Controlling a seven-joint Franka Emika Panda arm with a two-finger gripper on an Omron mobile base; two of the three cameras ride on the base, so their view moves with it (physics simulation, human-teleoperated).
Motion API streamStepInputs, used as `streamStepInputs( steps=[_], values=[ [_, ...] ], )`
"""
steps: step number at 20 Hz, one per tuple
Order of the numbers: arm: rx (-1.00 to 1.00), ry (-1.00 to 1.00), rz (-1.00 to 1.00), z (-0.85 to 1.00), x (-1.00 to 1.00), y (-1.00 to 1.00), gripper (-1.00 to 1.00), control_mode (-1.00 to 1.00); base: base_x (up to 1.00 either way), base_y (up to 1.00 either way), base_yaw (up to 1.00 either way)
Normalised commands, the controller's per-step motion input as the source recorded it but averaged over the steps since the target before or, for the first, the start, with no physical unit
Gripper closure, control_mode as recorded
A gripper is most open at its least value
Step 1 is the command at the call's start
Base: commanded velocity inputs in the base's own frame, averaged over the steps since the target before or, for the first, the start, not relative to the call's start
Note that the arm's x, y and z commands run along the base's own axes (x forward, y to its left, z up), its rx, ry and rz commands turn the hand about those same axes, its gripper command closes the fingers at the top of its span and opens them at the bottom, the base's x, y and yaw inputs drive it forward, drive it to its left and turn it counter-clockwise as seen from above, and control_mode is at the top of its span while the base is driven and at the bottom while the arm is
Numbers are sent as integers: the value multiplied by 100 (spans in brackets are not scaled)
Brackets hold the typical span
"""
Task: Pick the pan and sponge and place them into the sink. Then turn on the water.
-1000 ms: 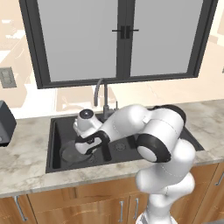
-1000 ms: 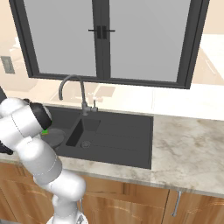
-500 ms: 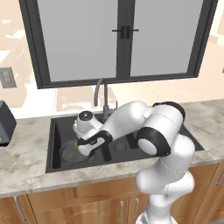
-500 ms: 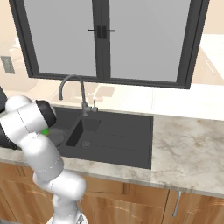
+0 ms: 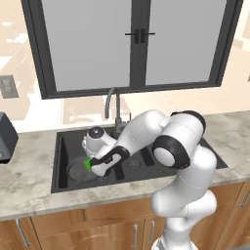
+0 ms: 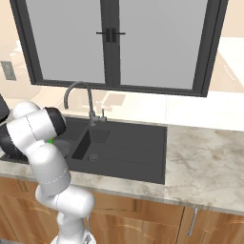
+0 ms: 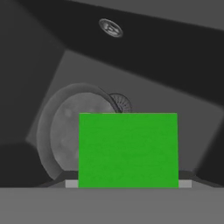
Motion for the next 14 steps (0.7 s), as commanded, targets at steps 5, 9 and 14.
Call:
streamStepInputs(
  steps=[5, 9, 14],
  values=[
    [0, -3, 0, -17, 2, 0, 100, -100, 0, 0, 0],
    [0, -1, 0, -12, 5, 2, 100, -100, 0, 0, 0],
    [0, 0, 0, -9, 9, 11, 100, -100, 0, 0, 0]
  ],
)
